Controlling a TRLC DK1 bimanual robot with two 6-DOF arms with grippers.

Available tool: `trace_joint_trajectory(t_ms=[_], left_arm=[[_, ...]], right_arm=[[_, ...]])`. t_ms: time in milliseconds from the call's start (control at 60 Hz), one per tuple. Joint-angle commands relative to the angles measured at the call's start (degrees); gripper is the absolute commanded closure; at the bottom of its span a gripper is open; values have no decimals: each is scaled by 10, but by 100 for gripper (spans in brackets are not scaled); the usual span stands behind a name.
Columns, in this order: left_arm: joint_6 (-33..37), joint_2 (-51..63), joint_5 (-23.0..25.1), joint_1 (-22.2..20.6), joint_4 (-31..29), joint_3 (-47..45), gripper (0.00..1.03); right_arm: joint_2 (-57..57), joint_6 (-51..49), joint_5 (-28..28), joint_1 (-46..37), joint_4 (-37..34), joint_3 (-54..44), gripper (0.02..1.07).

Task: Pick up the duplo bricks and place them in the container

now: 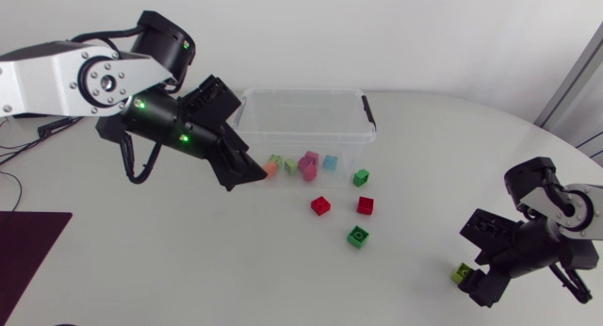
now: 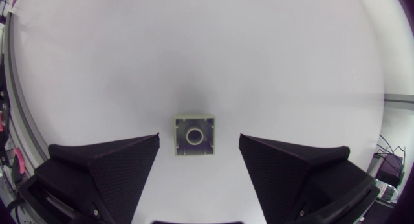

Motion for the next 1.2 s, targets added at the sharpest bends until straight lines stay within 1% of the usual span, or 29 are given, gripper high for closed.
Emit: trace_joint_trajectory(t_ms=[0, 50, 100, 117, 133, 150, 217, 233, 367, 383, 500, 633, 717, 817, 933, 950, 1000, 1133, 1183], left_arm=[[15, 8, 0, -19, -3, -20, 9], [15, 24, 0, -32, -3, -23, 9], [16, 40, 0, -44, -2, -27, 9], [16, 44, 0, -46, -2, -26, 9], [14, 53, -1, -54, -2, -26, 9], [13, 63, -4, -59, 0, -24, 9], [8, 83, -9, -73, 11, -23, 9], [5, 90, -11, -78, 17, -24, 9], [-16, 137, -15, -94, 60, -26, 9], [-23, 147, -16, -96, 72, -26, 9], [-51, 187, -16, -104, 102, -18, 9], [-82, 217, -29, -118, 125, -6, 9], [-104, 237, -32, -131, 124, 9, 9], [-129, 257, -34, -140, 120, 31, 9], [-153, 297, -58, -152, 99, 75, 9], [-156, 306, -69, -157, 98, 85, 9], [-167, 320, -81, -161, 95, 99, 9], [-179, 339, -93, -162, 85, 134, 11], [-184, 351, -100, -161, 68, 154, 11]], right_arm=[[15, -25, 3, -4, 11, -24, 35], [27, -27, 2, -4, 17, -27, 46], [34, -27, -4, -7, 26, -27, 60], [35, -27, -7, -8, 28, -27, 68], [35, -28, -9, -8, 29, -26, 71], [34, -32, -14, -11, 27, -26, 73], [25, -35, -16, -14, 22, -24, 76], [19, -35, -19, -14, 19, -23, 79], [-29, -32, -33, -17, -21, -1, 79], [-33, -30, -35, -16, -25, 2, 79], [-63, -19, -49, -17, -47, 25, 79], [-90, -3, -71, -18, -71, 52, 79], [-105, 10, -91, -20, -82, 70, 79], [-113, 20, -100, -21, -84, 78, 79], [-124, 27, -113, -21, -87, 81, 79], [-125, 27, -114, -21, -87, 81, 79], [-130, 27, -118, -21, -90, 80, 79], [-140, 25, -121, -23, -94, 78, 79], [-146, 24, -127, -27, -99, 81, 79]])
